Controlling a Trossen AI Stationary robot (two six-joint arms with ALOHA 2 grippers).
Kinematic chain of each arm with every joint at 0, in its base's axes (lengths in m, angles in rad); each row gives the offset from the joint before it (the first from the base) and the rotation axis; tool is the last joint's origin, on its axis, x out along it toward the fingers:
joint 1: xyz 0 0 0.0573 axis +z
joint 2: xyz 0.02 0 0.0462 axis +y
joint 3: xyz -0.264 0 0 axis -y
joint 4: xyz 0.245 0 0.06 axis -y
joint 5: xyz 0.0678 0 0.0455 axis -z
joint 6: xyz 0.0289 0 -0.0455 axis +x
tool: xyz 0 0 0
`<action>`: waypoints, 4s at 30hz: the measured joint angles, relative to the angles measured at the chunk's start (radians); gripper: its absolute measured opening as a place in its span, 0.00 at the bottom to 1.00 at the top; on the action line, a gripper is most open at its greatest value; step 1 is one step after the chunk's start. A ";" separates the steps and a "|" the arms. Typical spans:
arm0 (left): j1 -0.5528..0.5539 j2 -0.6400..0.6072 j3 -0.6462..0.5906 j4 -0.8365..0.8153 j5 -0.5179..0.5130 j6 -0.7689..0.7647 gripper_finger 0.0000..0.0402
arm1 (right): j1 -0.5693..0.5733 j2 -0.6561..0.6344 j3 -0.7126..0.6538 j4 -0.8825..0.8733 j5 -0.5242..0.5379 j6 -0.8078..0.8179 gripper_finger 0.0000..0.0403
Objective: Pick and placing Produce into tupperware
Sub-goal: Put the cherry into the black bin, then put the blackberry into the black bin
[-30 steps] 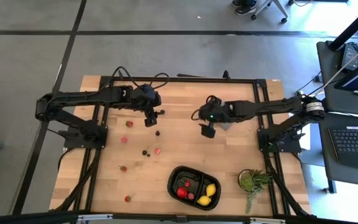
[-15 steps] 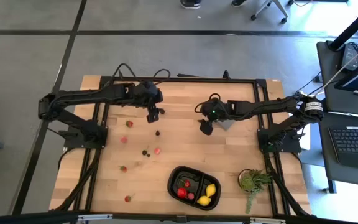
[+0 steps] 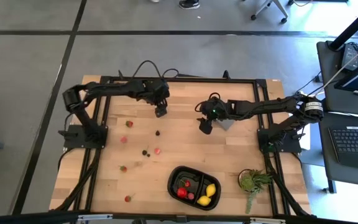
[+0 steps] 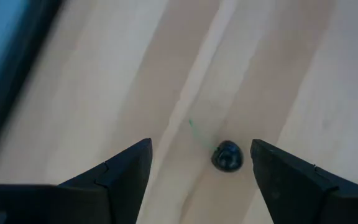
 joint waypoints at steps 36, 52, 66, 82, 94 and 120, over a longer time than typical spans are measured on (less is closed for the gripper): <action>-0.045 0.193 0.000 0.026 0.004 -0.203 0.51 | 0.000 0.000 0.000 -0.002 0.000 -0.003 0.60; -0.071 0.165 -0.001 -0.012 0.103 -0.130 0.26 | 0.000 0.000 0.000 -0.003 0.000 0.003 0.60; -0.347 -0.080 0.001 0.148 0.543 -0.127 0.26 | 0.000 0.000 0.000 -0.005 0.000 0.003 0.60; -0.702 0.061 0.000 0.430 0.383 -0.018 0.28 | 0.005 0.000 0.001 -0.003 -0.002 0.042 0.60; -0.728 0.195 0.000 0.478 0.375 -0.051 0.30 | 0.033 0.000 0.001 -0.003 -0.005 0.053 0.60; -0.544 -0.220 0.002 -0.094 0.006 -0.261 0.57 | 0.034 0.000 0.001 -0.003 -0.005 0.049 0.60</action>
